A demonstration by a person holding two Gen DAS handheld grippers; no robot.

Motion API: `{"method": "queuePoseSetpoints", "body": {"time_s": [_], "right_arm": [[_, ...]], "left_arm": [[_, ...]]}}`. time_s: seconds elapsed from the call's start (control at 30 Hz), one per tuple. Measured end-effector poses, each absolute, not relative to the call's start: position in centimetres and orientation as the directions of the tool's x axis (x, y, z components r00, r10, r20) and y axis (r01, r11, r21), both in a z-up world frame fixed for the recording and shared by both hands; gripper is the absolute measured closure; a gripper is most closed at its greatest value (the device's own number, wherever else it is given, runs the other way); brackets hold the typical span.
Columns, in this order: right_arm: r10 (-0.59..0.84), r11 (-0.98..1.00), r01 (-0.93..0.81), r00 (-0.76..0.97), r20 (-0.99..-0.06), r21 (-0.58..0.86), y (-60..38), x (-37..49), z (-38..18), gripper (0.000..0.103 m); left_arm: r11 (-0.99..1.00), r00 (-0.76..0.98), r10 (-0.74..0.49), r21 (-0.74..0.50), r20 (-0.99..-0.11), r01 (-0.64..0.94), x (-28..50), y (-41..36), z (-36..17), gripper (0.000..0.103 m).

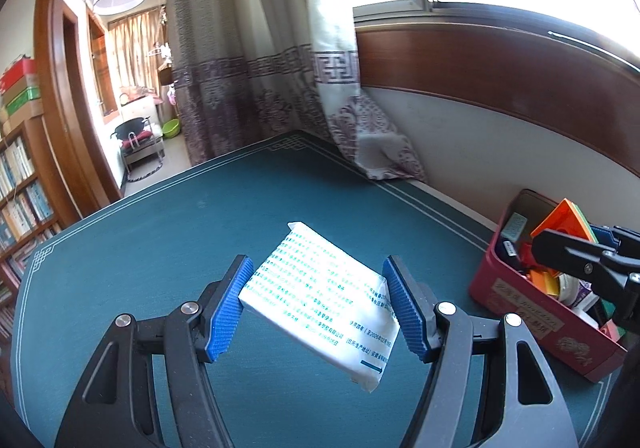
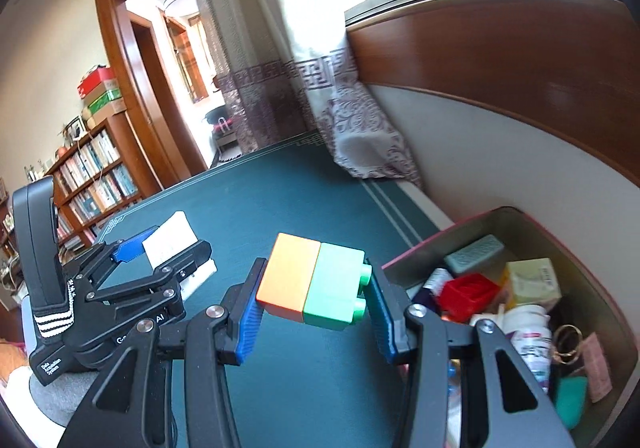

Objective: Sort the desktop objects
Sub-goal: 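Carry the paper packet and orange-green brick into the red tin and release both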

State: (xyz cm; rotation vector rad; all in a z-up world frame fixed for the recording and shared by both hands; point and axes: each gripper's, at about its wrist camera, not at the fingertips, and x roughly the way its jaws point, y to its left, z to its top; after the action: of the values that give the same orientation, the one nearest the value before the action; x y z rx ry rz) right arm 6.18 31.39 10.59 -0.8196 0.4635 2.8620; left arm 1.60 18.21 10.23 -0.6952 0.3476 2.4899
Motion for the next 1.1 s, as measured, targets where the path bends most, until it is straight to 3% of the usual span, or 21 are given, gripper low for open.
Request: {"method": "queuePoseSetpoints", "body": {"time_s": [0.73,1.1], "right_arm": [[0.169,-0.898,-0.340,-0.852,-0.495,0.279,38.1,13.2,11.5,0.052],[0.222,-0.870,-0.408,-0.826,-0.518,0.277,41.0,15.5,10.7,0.052]], "left_arm": [[-0.728,-0.663,0.506,0.139,-0.552,-0.671,5.3,26.2,10.4,0.033],[-0.658,-0.564,0.572,0.078,-0.596,-0.749,6.3,29.8,10.0,0.033]]}}
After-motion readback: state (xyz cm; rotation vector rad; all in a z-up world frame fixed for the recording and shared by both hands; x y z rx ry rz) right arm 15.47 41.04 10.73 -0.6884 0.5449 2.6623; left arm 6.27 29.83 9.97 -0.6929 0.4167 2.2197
